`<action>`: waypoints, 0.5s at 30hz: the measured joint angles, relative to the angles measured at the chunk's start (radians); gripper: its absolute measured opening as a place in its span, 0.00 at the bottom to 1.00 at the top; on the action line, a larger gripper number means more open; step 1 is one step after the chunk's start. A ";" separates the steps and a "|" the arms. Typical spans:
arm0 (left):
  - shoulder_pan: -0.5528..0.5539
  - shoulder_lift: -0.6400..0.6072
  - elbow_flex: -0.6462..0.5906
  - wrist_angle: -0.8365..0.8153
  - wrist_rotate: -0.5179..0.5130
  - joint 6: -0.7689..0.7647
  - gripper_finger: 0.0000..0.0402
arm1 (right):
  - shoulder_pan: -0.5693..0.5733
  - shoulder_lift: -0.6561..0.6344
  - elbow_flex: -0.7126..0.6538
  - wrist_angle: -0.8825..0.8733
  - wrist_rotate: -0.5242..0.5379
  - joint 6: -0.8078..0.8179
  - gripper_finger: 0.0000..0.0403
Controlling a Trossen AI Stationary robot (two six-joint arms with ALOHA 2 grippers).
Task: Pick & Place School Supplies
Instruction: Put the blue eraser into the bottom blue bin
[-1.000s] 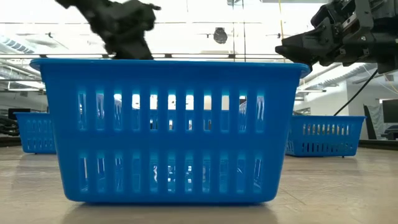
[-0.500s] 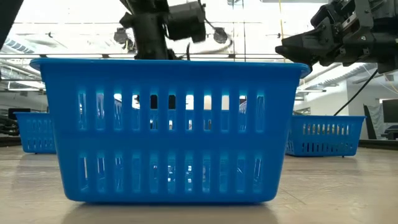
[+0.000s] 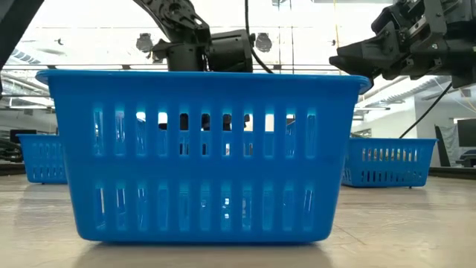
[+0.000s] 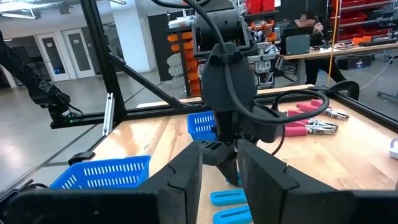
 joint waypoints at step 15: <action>-0.002 0.004 -0.005 0.000 -0.069 0.243 0.28 | 0.000 0.000 0.000 -0.010 -0.004 0.000 0.23</action>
